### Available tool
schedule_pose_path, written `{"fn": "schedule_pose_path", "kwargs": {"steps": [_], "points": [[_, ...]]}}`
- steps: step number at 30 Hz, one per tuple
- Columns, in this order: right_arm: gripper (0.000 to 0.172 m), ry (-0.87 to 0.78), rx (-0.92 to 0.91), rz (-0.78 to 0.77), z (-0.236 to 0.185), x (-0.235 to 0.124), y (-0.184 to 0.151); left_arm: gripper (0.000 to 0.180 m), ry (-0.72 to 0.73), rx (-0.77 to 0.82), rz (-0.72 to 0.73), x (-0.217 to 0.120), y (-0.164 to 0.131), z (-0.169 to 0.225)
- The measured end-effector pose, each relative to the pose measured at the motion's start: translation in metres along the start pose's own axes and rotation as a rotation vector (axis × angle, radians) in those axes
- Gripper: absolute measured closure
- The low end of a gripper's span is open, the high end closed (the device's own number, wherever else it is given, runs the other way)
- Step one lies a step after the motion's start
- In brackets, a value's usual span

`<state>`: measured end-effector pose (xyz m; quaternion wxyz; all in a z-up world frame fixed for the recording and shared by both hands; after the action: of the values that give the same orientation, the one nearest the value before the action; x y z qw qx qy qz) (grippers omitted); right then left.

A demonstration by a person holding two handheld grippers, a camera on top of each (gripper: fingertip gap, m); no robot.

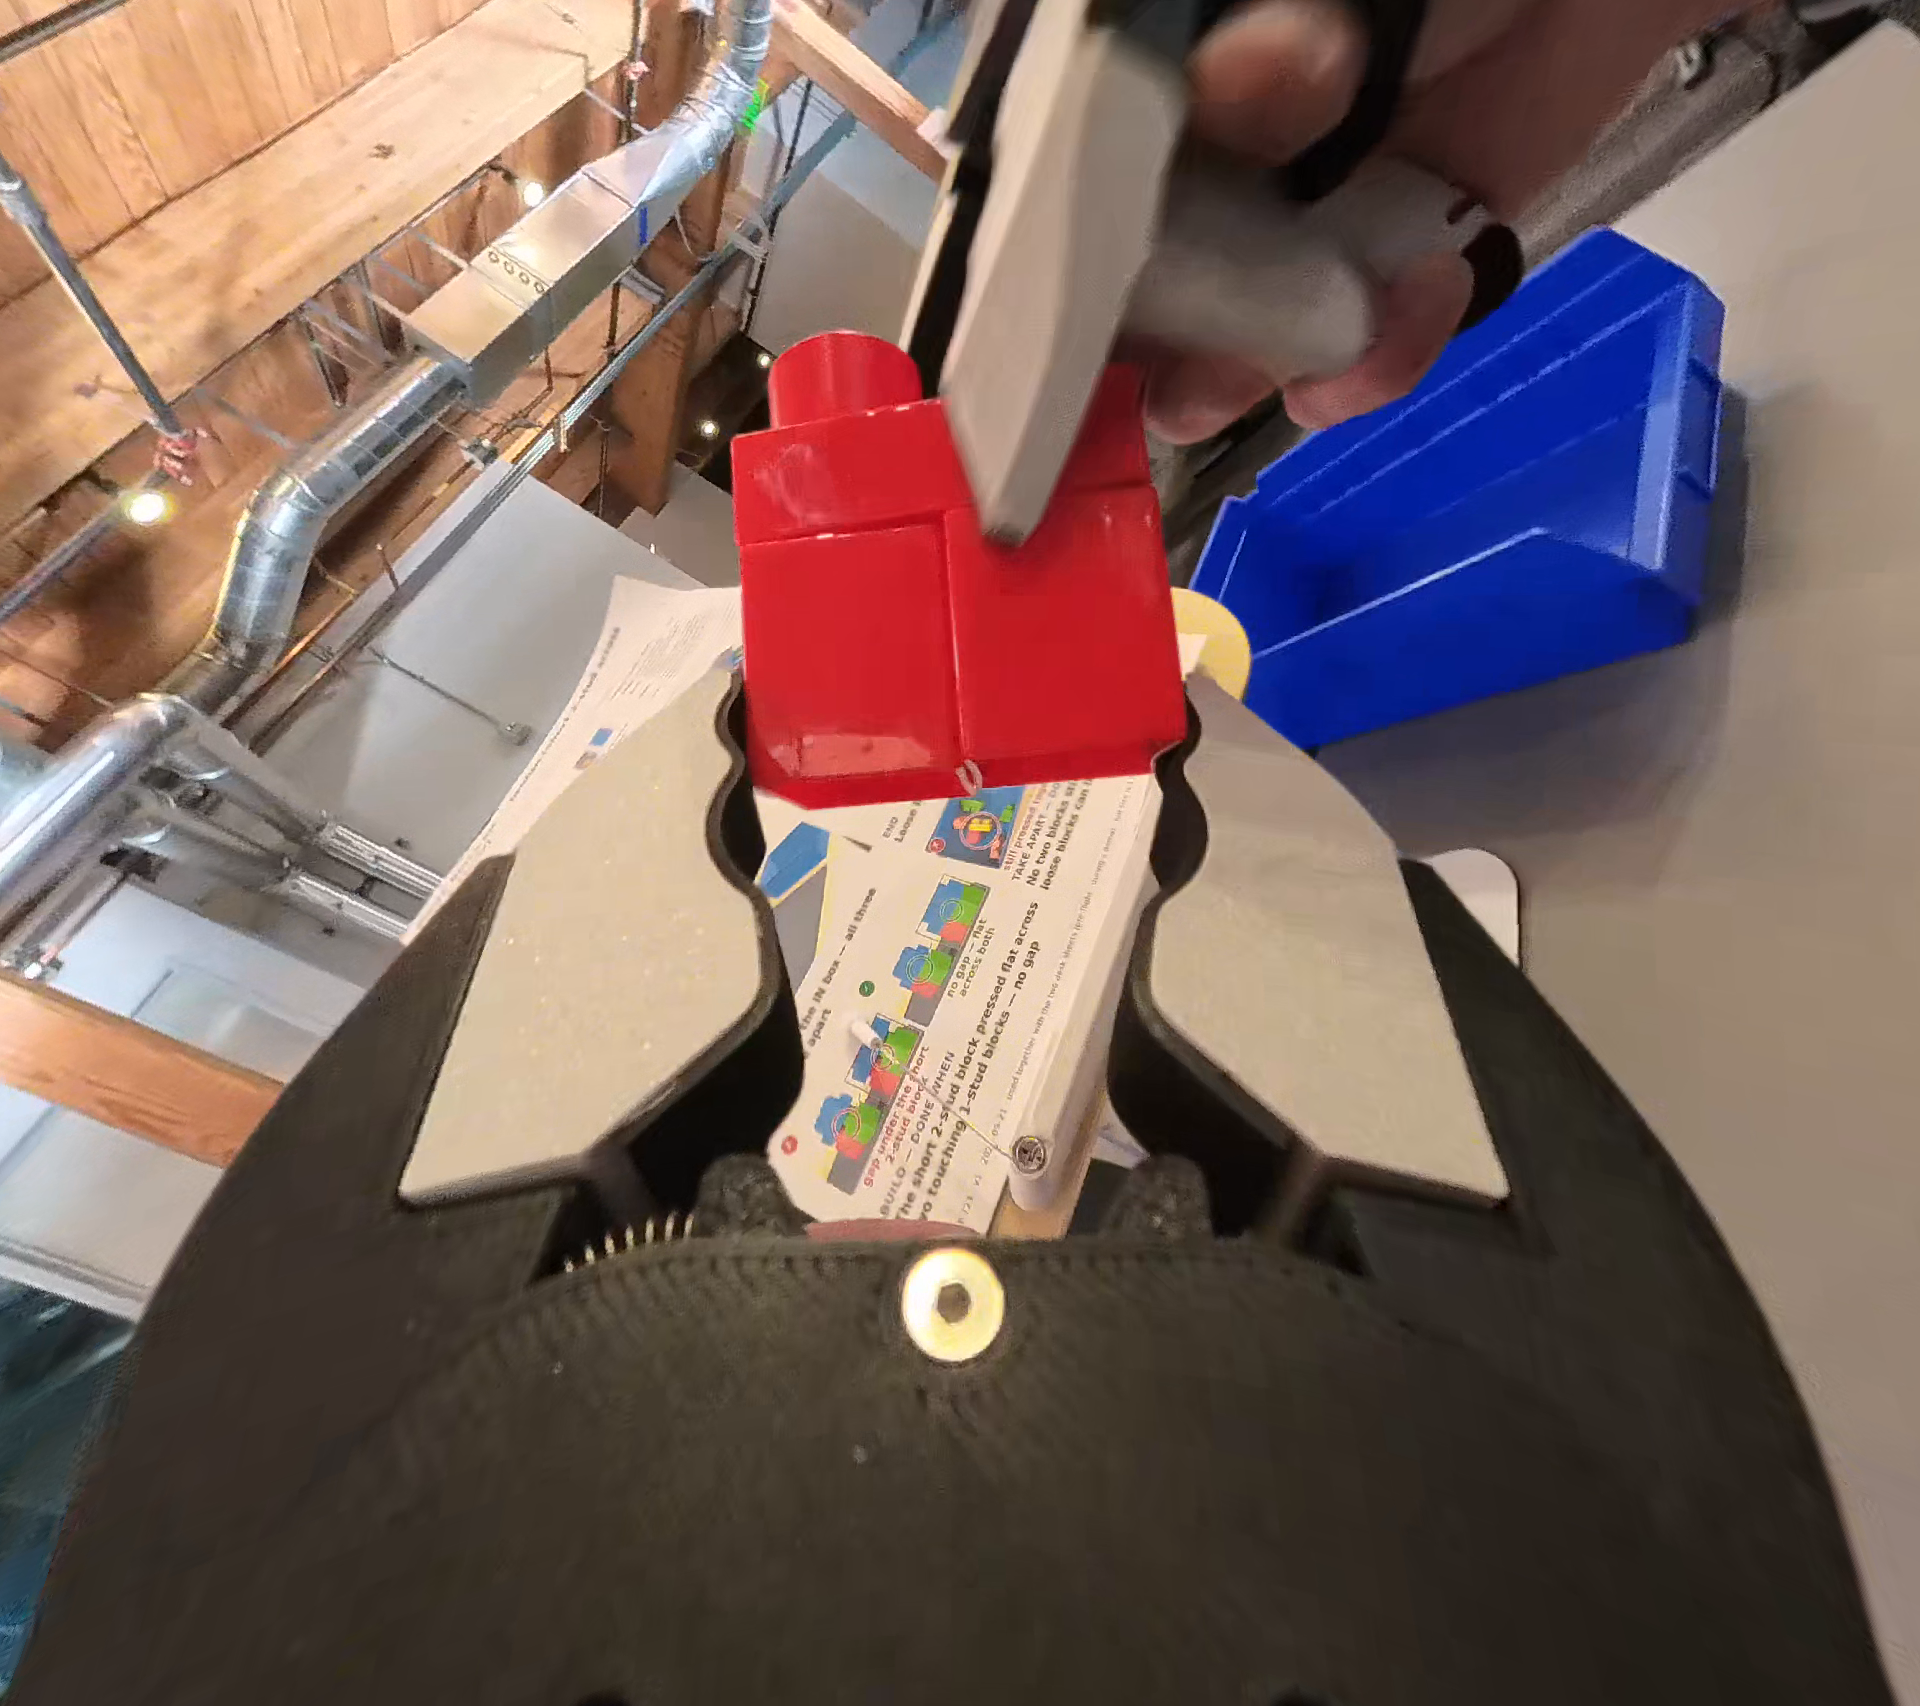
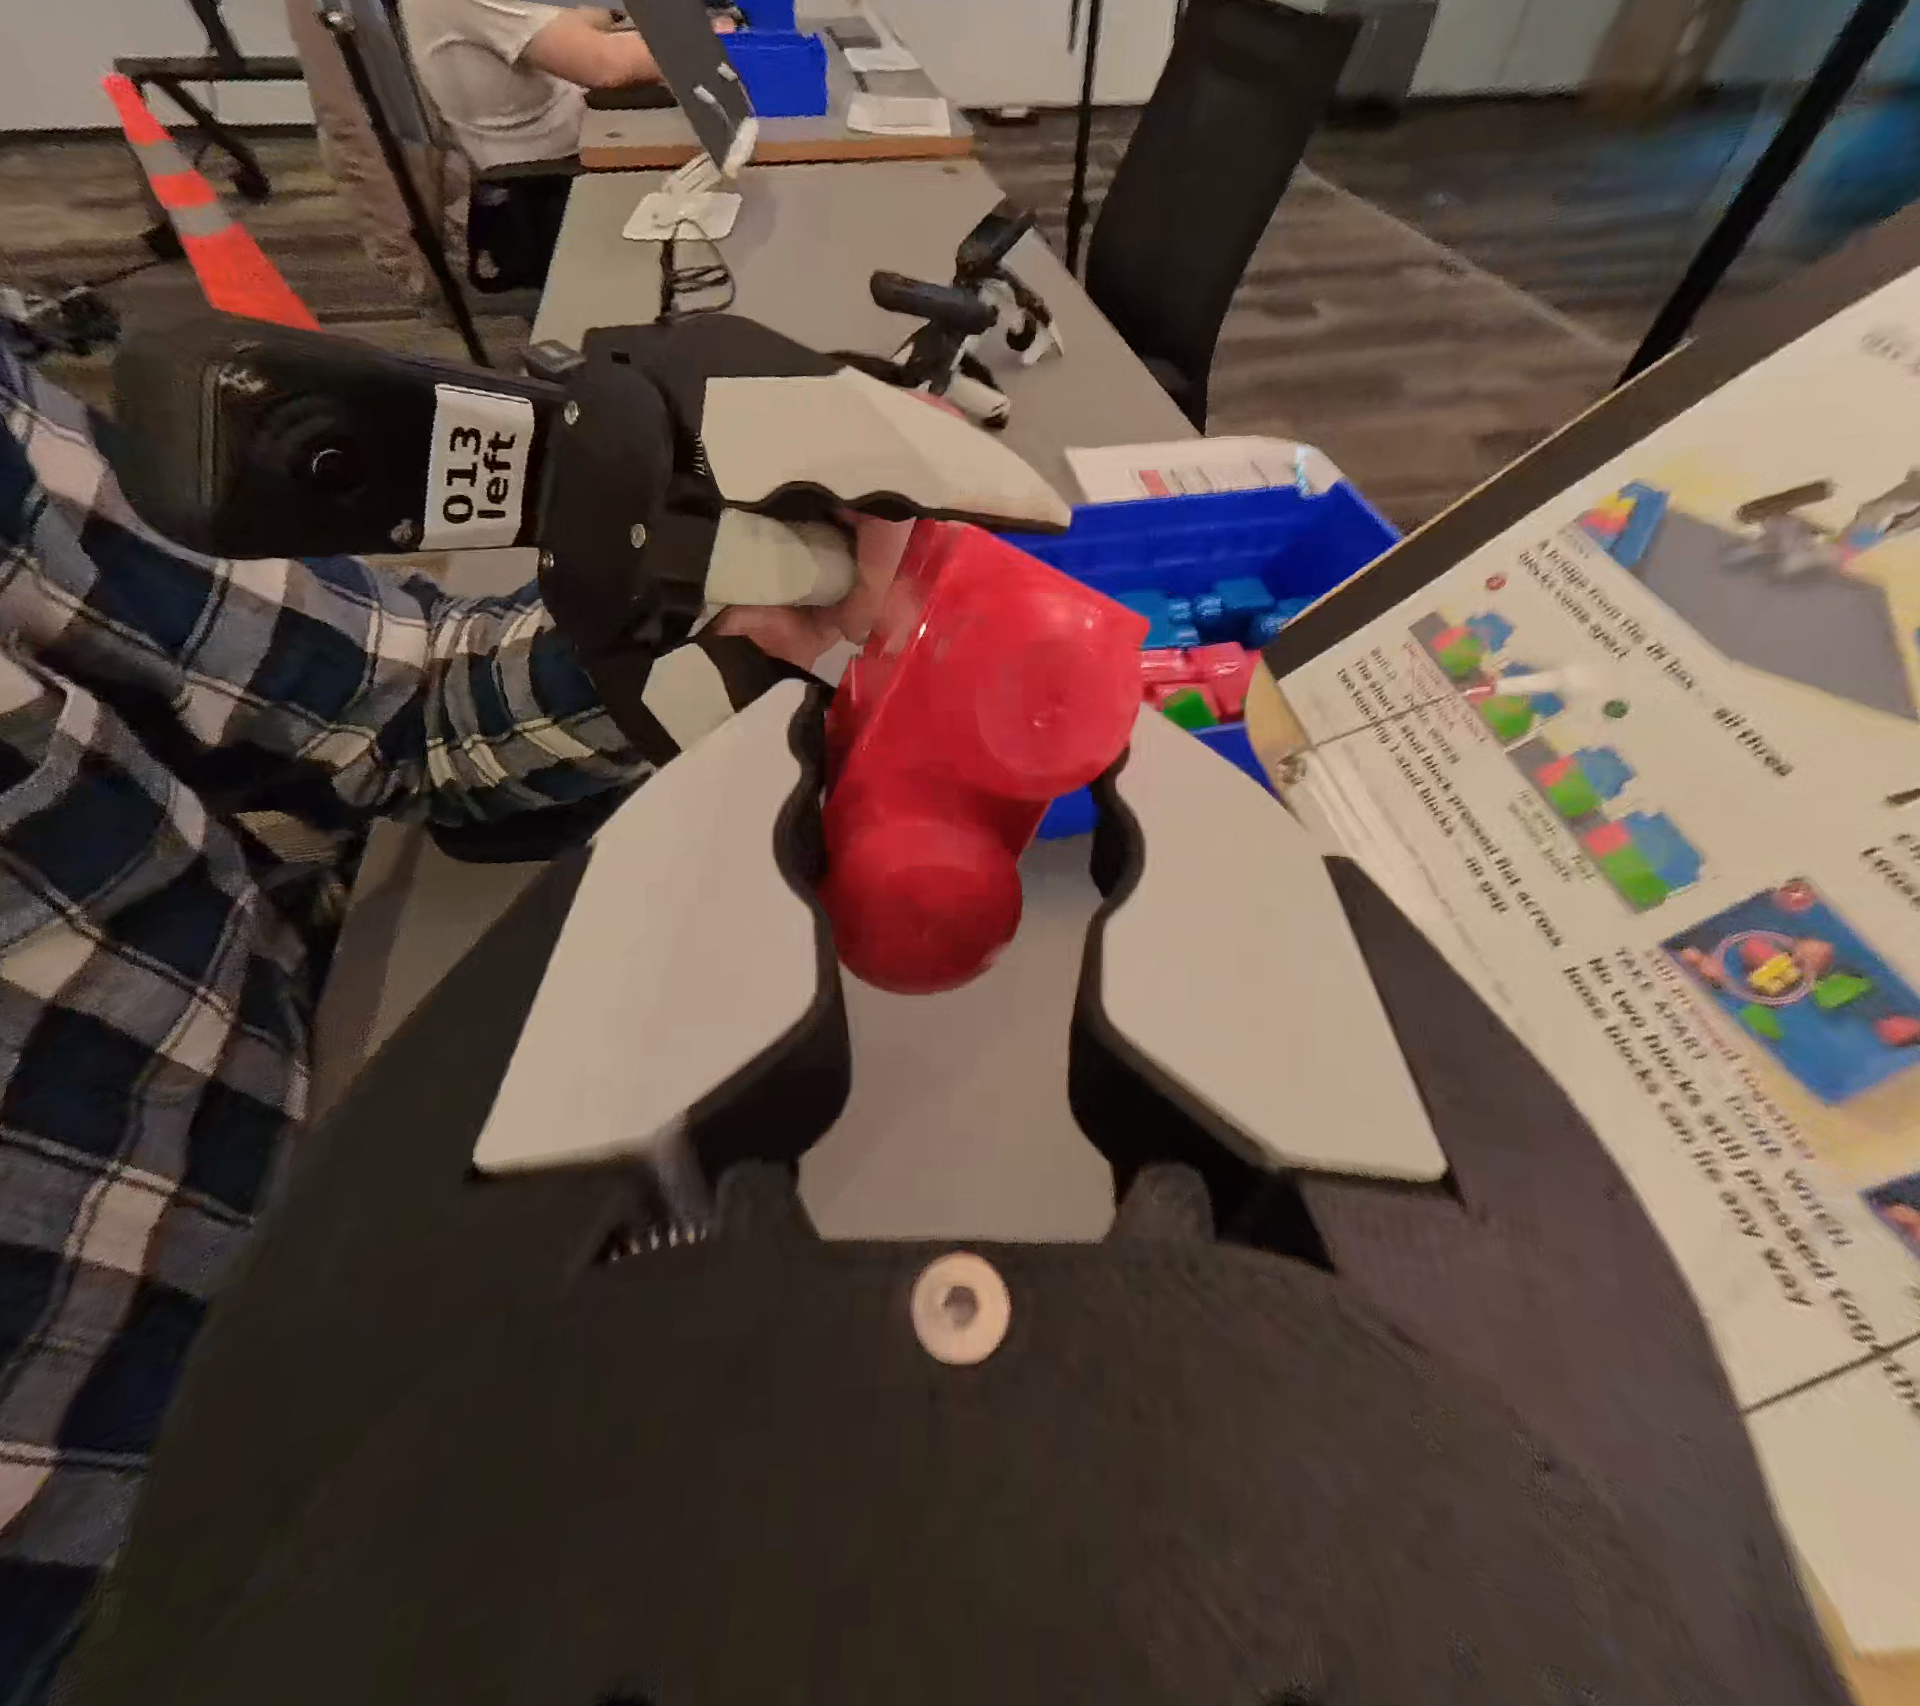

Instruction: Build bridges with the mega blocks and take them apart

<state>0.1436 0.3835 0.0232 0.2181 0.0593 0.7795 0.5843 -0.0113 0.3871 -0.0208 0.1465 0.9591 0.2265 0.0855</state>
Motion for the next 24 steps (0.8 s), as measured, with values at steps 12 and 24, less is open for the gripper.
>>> {"fn": "schedule_pose_path", "kwargs": {"steps": [12,24], "points": [[0.131,0.090,0.030,0.208,0.010,-0.016,-0.004,0.107,-0.087,-0.311,0.146,-0.004,-0.013,-0.012],[0.130,0.142,-0.067,0.199,0.000,-0.003,-0.009,0.144,-0.345,-0.985,0.592,0.007,-0.026,-0.008]]}}
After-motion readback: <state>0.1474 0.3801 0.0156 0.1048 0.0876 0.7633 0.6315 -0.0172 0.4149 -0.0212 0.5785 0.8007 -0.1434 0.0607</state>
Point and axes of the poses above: each gripper's, where its closed fingertips meet, x out along the fingers, y out of its top, z = x × y across the jaws, the point moved 9 cm from there along -x, back along the fingers, and after that the axes turned 15 degrees about x, right-handed, at the moved point
